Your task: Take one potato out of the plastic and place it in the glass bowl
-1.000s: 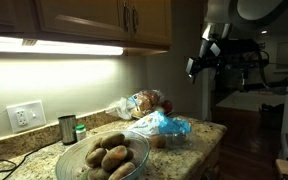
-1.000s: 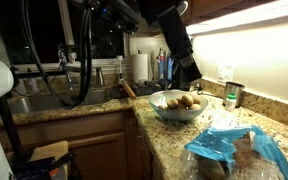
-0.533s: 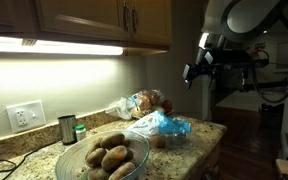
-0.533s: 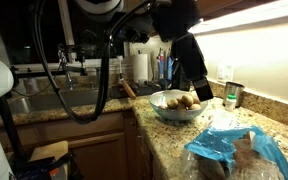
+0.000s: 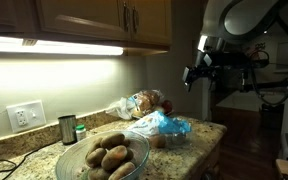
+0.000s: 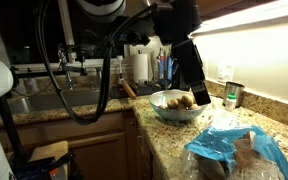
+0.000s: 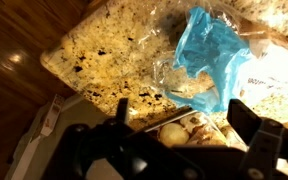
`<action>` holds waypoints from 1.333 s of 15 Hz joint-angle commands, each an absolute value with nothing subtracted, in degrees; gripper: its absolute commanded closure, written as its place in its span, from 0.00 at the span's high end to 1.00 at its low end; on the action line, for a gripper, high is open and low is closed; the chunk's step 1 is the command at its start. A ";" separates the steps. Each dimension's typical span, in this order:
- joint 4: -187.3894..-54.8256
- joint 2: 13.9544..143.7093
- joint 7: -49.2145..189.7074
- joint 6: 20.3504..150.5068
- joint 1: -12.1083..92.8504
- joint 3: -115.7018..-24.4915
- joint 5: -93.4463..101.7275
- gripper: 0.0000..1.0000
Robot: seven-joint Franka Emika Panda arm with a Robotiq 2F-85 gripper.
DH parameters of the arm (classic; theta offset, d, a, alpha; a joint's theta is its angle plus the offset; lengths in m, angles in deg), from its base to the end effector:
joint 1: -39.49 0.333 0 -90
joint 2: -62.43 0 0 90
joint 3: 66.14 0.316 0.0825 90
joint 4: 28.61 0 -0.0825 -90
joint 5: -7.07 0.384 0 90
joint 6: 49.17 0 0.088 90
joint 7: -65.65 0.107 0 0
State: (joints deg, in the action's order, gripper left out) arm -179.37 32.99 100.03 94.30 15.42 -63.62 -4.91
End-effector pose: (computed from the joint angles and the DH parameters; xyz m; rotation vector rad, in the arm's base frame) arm 0.3813 -0.1487 0.4533 2.6962 -1.1936 0.5985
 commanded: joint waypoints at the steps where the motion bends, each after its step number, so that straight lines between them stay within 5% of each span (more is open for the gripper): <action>1: -175.93 39.13 102.10 91.79 14.79 -63.30 -6.03 1.00; 20: -163.16 56.66 112.10 70.22 21.50 -69.02 -12.81 1.00</action>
